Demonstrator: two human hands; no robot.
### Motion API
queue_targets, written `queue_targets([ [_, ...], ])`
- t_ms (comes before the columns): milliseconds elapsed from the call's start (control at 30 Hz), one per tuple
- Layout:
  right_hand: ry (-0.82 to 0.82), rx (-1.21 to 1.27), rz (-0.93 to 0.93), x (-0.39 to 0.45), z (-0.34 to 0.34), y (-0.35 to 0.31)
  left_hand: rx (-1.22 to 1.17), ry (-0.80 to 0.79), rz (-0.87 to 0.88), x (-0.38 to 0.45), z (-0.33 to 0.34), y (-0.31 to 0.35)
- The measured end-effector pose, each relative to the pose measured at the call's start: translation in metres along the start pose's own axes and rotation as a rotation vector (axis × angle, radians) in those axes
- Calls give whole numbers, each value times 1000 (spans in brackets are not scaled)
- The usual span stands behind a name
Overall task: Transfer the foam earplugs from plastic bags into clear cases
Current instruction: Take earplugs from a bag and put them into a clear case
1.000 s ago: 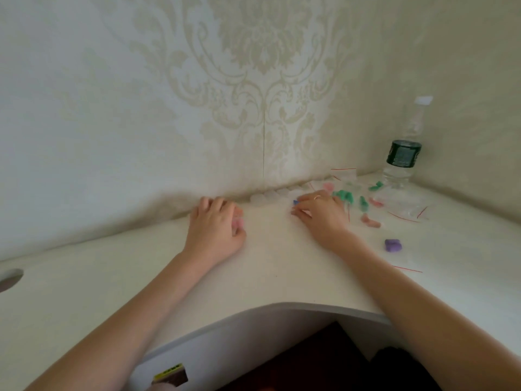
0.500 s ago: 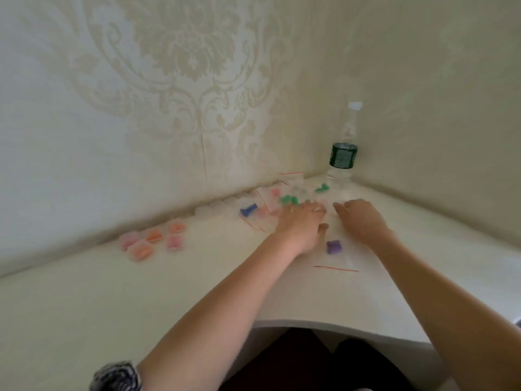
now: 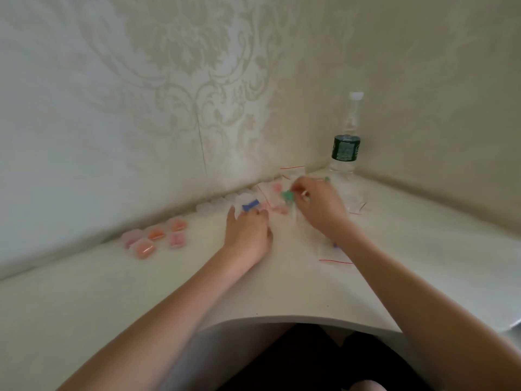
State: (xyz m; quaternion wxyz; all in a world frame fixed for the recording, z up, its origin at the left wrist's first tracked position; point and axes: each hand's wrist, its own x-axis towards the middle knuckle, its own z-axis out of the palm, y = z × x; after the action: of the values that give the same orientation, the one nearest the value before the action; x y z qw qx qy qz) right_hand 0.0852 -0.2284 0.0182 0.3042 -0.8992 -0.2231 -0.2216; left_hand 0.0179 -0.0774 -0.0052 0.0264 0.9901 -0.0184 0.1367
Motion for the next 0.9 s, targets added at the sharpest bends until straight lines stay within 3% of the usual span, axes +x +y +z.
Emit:
queue_targets([
  [100,-460,-29,-98,0,29,-31,-45,-16,23,-11,0,-19],
  [167,-499,-88,-119,-4,44,-37,-110,-14,27,-17,-1,-32],
  [333,-324,113,-61,-10,49,-31,-239,98,66,-28,3,-60],
  [500,-264,-122,-198,-4,57,-37,-348,187,11,-16,13,-65],
  [600,-46,-54,-249,-6,55,-47,-430,260,52,-7,11,-66],
  [667,63,180,-219,-8,54,-55,-557,406,64,-7,7,-66],
  [767,28,486,-96,-13,55,-63,-789,495,8,-10,2,-65],
  [900,244,309,-151,-13,55,-61,-1168,420,-218,-7,0,-66],
])
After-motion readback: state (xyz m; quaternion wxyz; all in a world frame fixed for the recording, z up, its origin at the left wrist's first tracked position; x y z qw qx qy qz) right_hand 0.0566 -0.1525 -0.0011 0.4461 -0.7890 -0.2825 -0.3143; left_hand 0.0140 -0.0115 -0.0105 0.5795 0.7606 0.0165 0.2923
